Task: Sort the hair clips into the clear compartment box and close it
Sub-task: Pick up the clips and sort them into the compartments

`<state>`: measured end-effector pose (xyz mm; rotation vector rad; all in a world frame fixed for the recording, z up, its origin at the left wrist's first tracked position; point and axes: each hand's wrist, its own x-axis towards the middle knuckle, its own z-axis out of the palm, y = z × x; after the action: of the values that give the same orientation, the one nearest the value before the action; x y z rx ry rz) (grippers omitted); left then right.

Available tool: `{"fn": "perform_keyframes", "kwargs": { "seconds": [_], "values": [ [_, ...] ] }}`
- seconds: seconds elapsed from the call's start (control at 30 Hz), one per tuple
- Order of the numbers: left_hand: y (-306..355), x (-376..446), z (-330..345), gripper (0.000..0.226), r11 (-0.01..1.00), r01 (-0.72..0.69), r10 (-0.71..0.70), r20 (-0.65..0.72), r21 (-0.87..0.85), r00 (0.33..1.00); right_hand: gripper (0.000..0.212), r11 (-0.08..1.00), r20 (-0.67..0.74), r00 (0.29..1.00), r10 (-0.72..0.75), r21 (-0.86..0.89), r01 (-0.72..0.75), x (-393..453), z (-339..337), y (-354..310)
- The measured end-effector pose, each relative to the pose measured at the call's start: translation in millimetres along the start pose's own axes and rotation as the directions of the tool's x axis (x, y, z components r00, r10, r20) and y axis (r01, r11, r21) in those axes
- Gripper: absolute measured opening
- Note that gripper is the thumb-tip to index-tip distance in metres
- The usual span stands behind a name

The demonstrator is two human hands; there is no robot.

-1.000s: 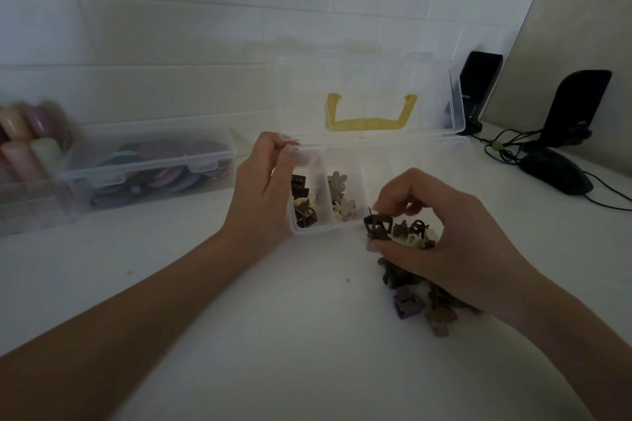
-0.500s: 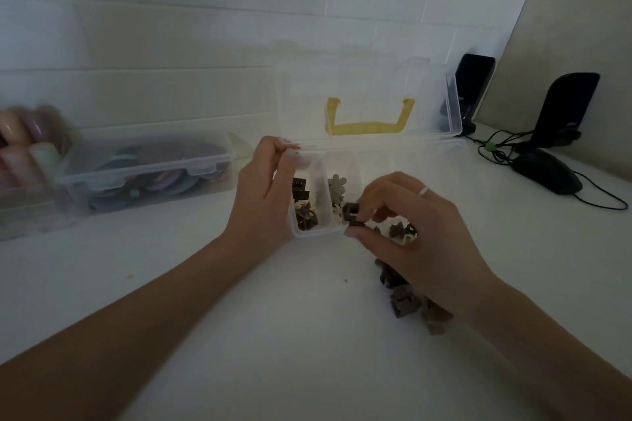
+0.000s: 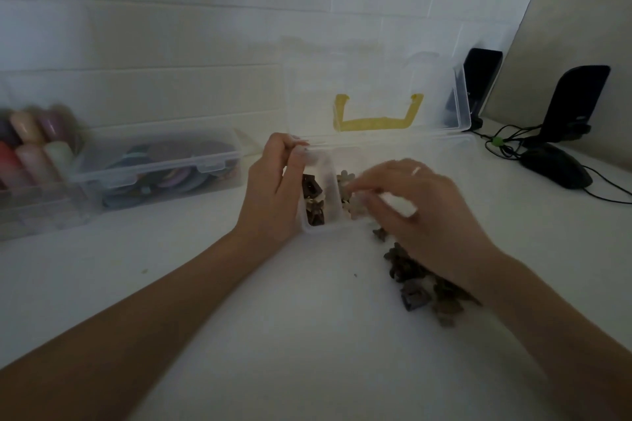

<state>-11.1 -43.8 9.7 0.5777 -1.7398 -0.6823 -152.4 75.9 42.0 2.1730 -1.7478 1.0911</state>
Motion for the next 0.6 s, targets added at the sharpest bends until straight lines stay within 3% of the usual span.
{"fn": "perform_keyframes", "kwargs": {
  "seconds": [0.1, 0.2, 0.43, 0.6],
  "values": [
    [2.2, 0.1, 0.6, 0.015, 0.999, 0.032, -0.032, 0.005, -0.009, 0.999, 0.016, 0.985, 0.082, 0.989, 0.124, 0.109, -0.133, -5.8, -28.5, 8.2],
    [2.7, 0.7, 1.2, 0.014, 0.999, 0.048, -0.048, -0.013, -0.017, 0.999, 0.011, 0.981, 0.212, 0.965, 0.154, 0.08, -0.174, -17.2, -41.1, 21.7],
    [2.6, 1.3, 1.4, 0.013, 0.998, 0.066, -0.067, -0.019, -0.019, 0.998, 0.027, 0.967, 0.28, 0.947, 0.157, -0.237, -0.09, -25.8, -35.0, 31.3],
    [-1.5, 2.3, 1.6, 0.021, 0.991, 0.13, -0.131, -0.034, -0.041, 0.991, 0.029, 0.933, 0.257, 0.966, 0.036, -0.356, 0.06, -27.5, -25.5, 32.6]
  ]
}}
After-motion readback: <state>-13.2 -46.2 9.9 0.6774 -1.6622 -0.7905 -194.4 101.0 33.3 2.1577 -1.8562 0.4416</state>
